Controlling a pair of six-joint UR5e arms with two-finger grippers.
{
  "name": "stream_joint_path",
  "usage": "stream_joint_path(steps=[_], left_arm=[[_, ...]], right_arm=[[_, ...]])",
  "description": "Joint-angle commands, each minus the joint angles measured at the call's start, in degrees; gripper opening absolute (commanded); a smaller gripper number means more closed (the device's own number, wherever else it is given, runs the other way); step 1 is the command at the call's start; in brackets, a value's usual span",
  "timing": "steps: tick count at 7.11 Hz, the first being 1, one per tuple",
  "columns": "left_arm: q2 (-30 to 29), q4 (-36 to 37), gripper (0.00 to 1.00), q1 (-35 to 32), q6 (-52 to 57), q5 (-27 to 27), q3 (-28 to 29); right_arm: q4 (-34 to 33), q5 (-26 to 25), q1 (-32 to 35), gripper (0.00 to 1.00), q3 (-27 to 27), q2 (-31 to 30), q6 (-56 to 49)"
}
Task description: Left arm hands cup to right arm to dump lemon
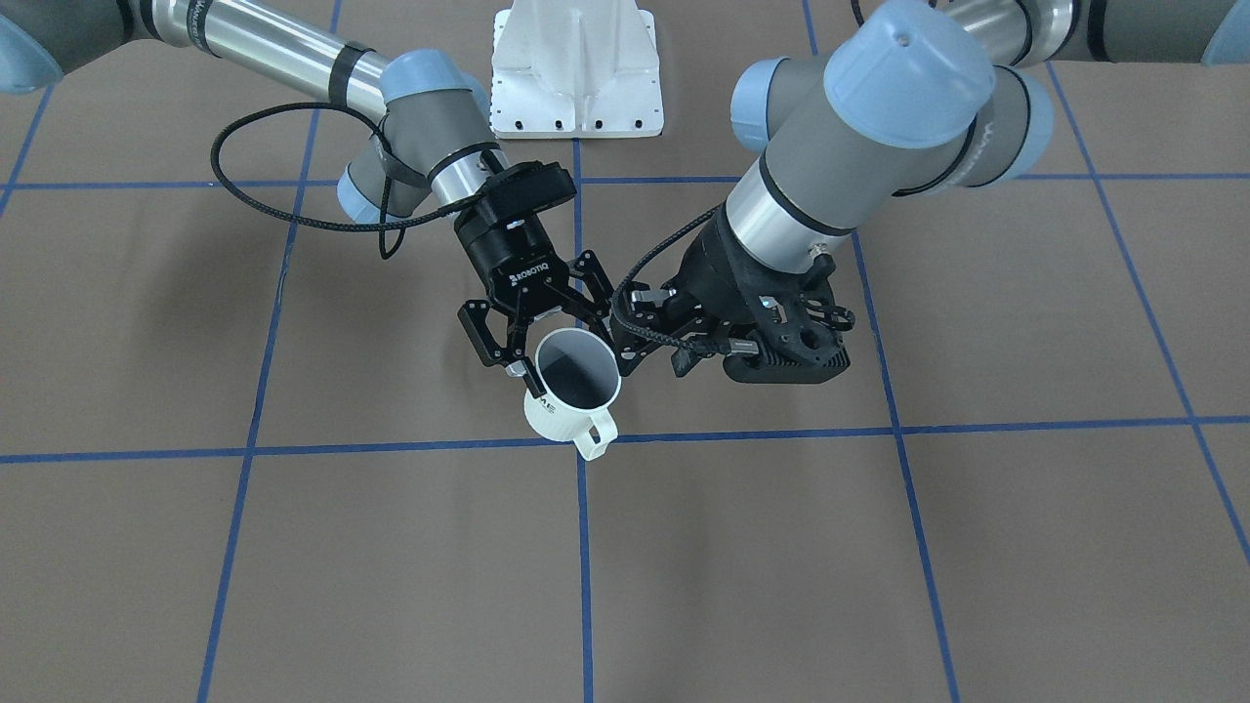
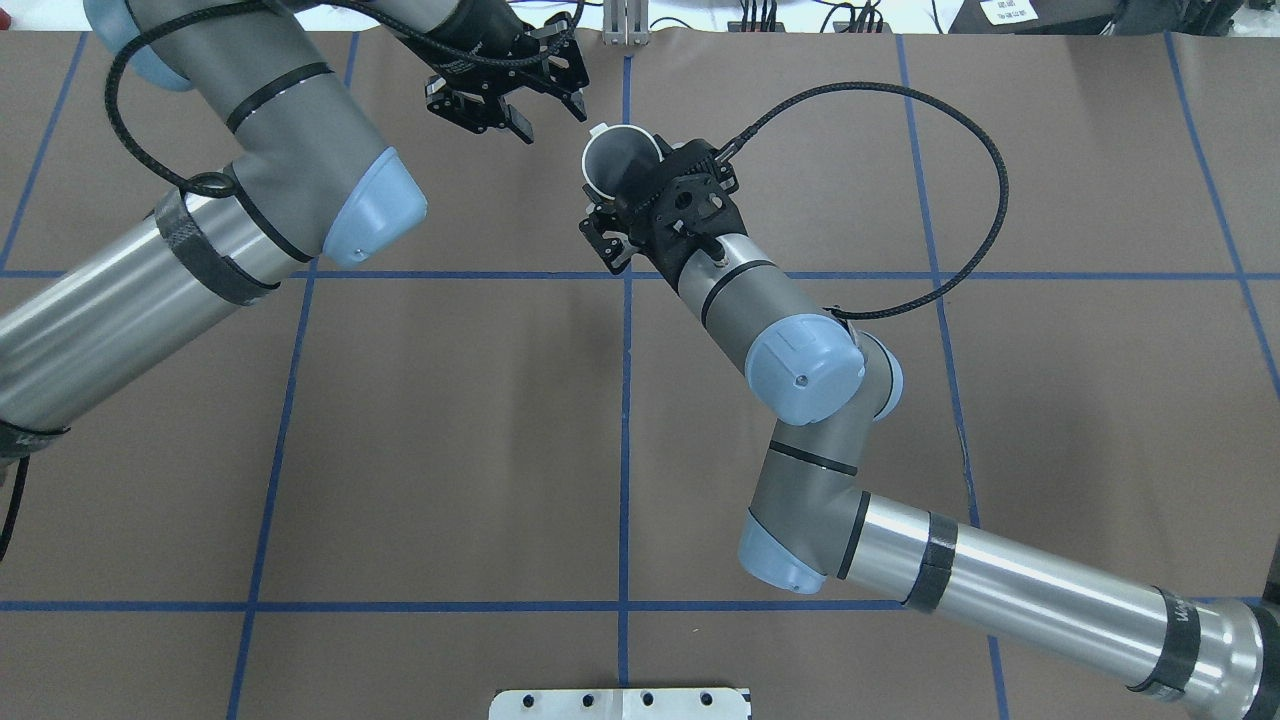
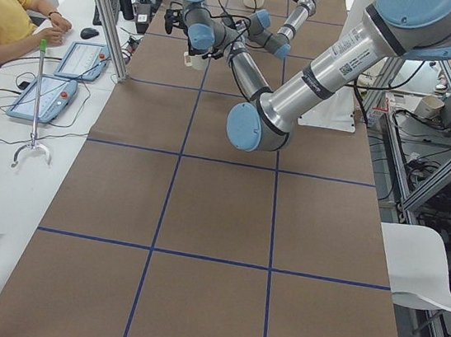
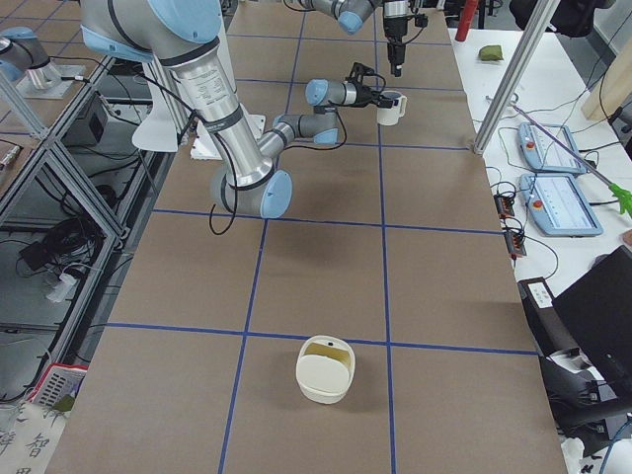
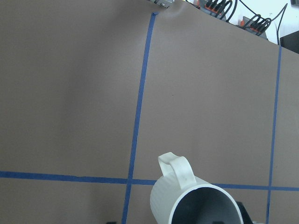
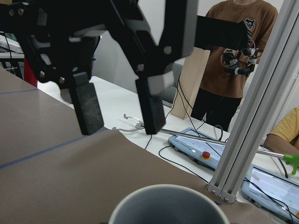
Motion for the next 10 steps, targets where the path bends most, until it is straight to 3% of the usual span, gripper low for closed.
stream_joint_path(steps=[1, 10], left_arm=[[0.04, -0.41, 0.46, 2.05, -0.09, 2.49, 0.08], [0.04, -1.28, 0.44, 3.12, 0.26, 3.73, 1.49]], right_arm=[[-0.05, -0.08, -0.02, 0.00, 0.09, 0.20, -0.11], [0.04, -0.08, -0.11, 0.00, 0.35, 0.46, -0.19]])
